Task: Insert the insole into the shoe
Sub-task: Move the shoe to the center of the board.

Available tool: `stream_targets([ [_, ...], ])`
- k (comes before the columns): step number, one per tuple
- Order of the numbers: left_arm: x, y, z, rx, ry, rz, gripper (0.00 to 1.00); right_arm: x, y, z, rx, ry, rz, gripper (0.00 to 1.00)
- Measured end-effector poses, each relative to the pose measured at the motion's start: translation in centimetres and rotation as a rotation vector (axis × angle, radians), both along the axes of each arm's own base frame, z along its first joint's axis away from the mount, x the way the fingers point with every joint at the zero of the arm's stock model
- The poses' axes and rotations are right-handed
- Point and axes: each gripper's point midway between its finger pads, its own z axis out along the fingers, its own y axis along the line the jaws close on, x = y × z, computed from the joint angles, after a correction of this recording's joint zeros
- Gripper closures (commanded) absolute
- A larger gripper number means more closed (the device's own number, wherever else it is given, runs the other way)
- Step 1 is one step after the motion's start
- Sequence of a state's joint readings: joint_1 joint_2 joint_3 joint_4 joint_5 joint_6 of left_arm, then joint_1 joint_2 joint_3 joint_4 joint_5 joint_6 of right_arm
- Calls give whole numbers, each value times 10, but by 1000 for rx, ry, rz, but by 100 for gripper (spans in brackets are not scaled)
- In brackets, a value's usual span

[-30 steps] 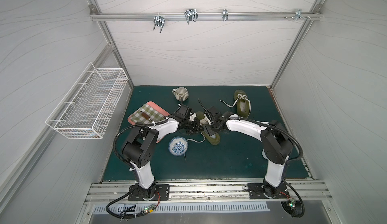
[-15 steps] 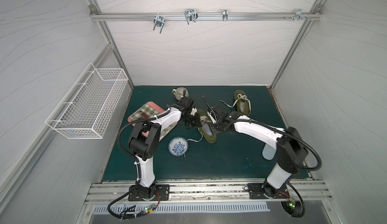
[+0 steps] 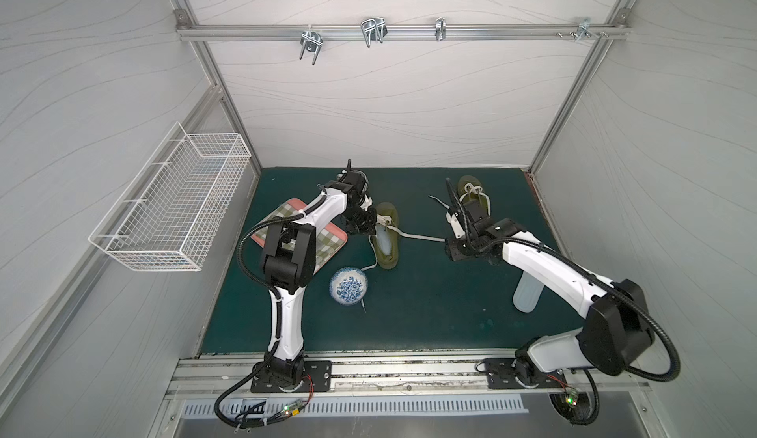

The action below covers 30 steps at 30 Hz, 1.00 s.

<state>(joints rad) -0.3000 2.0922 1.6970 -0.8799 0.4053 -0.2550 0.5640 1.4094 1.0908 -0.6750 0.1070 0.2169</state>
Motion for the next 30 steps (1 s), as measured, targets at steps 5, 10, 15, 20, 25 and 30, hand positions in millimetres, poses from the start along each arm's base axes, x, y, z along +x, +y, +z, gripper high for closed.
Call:
stream_targets([
  [5, 10, 11, 0, 34, -8, -22, 100, 7, -17, 9, 17, -15, -33, 48],
  [10, 17, 23, 0, 53, -11, -20, 100, 14, -35, 9, 17, -12, -66, 47],
  [15, 24, 27, 5, 44, -30, -27, 89, 23, -62, 9, -20, -15, -116, 45],
  [20, 24, 23, 5, 10, -34, -23, 63, 49, -99, 14, -45, -11, -220, 39],
  [25, 17, 19, 11, -27, -27, 7, 60, 96, -117, 10, -76, 1, -293, 36],
  [30, 17, 19, 50, -53, -100, 32, 59, 146, -122, -5, -115, 15, -326, 36],
])
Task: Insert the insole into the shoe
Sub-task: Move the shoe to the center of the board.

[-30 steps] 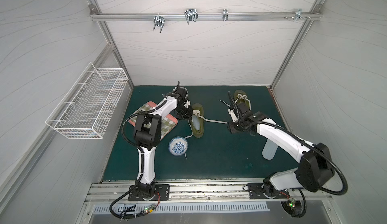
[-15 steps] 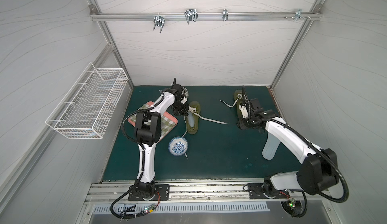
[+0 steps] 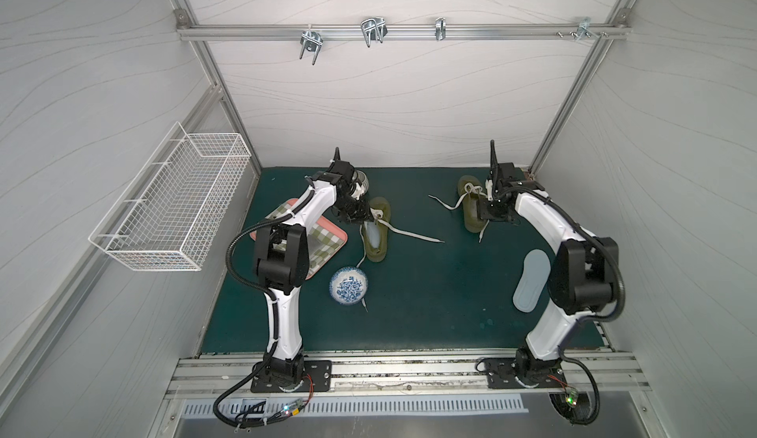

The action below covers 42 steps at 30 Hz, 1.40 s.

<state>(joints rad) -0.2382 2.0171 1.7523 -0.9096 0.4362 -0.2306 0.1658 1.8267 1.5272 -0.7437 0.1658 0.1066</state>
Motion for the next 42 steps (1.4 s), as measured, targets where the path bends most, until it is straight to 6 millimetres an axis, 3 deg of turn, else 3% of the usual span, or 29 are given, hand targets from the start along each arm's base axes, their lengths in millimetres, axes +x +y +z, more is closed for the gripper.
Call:
stream_targets([
  [5, -3, 4, 38, -8, -84, 24, 58, 35, -2, -15, -41, 10, -14, 39],
  [8, -5, 7, 50, -1, -112, 26, 58, 54, -5, -22, -75, 11, -10, 40],
  [12, -8, 12, 50, 19, -102, 23, 58, 75, -9, -30, -93, 12, -13, 43],
  [16, -7, 16, 48, 23, -98, 31, 58, 83, -13, -42, -104, 34, -11, 46],
  [18, -8, 17, 45, 23, -90, 33, 58, 85, -13, -48, -108, 44, -8, 52],
  [24, -17, 15, 31, 12, -47, 30, 58, 84, -14, -57, -138, 70, 24, 84],
  [28, -20, 15, 27, 8, -32, 27, 58, 84, -12, -57, -162, 69, 51, 100],
  [35, -29, 16, 37, 1, -52, 28, 58, 73, -7, -52, -153, 73, 80, 100],
  [42, -48, 17, 51, -11, -80, 29, 58, 29, 30, -50, -75, 121, 175, 100],
])
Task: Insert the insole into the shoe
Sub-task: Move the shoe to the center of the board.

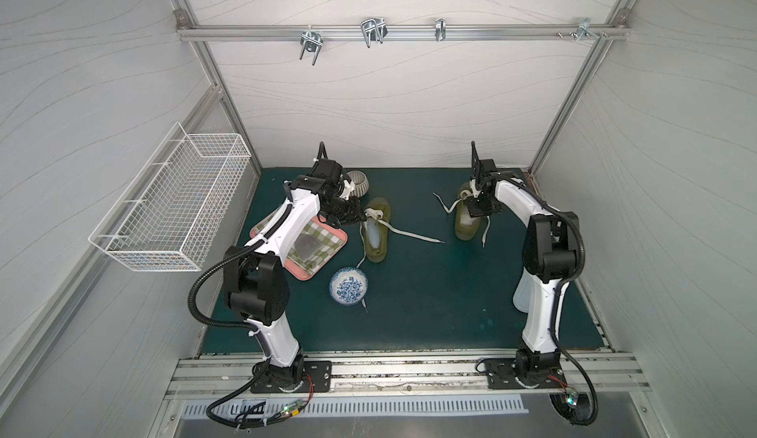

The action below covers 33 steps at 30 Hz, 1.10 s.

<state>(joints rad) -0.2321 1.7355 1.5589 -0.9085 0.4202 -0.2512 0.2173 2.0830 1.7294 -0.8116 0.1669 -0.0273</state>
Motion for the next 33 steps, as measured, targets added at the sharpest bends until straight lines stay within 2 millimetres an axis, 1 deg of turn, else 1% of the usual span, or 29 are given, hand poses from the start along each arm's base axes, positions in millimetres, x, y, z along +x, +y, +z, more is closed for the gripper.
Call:
stream_targets([
  [4, -14, -1, -5, -1, 17, 1, 58, -33, 38, -6, 31, 39, 94, 100],
  [9, -28, -5, -10, -1, 35, -4, 58, -80, 96, -13, 53, 80, 250, 100],
  [12, -33, -9, -6, -5, 28, -10, 58, -105, 124, -9, 71, 80, 331, 100],
  [14, -35, -12, -4, -9, 20, -16, 58, -120, 134, -6, 80, 81, 360, 100],
  [16, -37, -15, -1, -11, 13, -22, 58, -133, 135, -4, 88, 86, 359, 100],
  [19, -39, -20, -1, -14, 10, -28, 58, -142, 124, -3, 106, 96, 305, 100],
  [21, -41, -24, -2, -15, 10, -35, 58, -143, 113, -4, 110, 102, 258, 100],
  [24, -43, -28, -2, -17, 15, -41, 58, -142, 104, -7, 112, 111, 216, 100],
  [29, -45, -34, -2, -21, 14, -46, 58, -143, 103, -8, 123, 123, 192, 100],
  [30, -45, -34, -2, -19, 15, -46, 58, -143, 103, -8, 125, 123, 187, 97],
  [31, -45, -35, -2, -19, 15, -47, 58, -144, 103, -9, 126, 125, 184, 91],
  [33, -46, -36, -3, -17, 17, -47, 58, -145, 102, -9, 126, 131, 170, 74],
])
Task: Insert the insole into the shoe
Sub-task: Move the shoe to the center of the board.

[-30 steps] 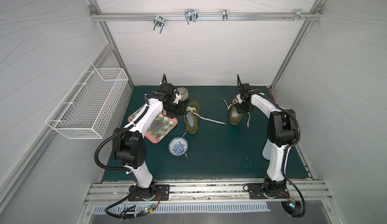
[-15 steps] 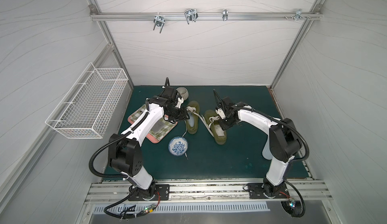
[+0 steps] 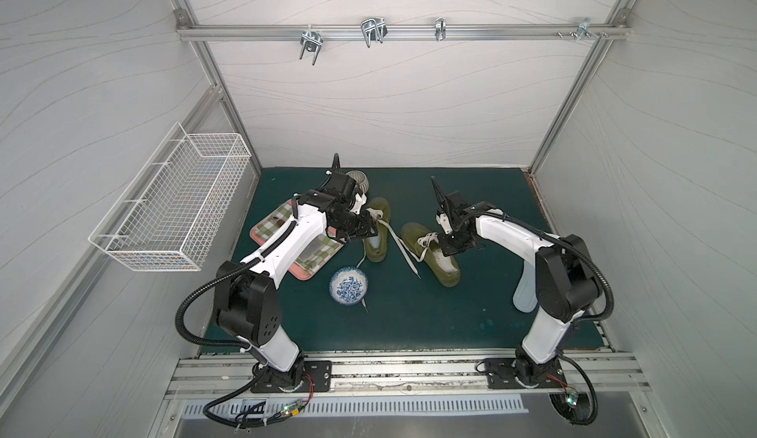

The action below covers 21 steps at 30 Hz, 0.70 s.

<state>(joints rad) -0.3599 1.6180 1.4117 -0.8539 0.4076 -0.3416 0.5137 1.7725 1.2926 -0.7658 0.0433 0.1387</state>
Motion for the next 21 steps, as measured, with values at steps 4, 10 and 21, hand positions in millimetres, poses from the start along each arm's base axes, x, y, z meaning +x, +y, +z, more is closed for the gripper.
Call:
stream_targets([
  [4, -2, -3, 0, 1, 2, -3, 58, -4, -5, 8, -8, -2, -15, 56],
  [10, -5, -8, 0, 0, 12, -1, 58, -10, -27, 53, 54, -109, -111, 42],
  [21, -25, -43, -8, 3, 62, -33, 58, -33, -203, 31, 181, -55, -908, 41],
])
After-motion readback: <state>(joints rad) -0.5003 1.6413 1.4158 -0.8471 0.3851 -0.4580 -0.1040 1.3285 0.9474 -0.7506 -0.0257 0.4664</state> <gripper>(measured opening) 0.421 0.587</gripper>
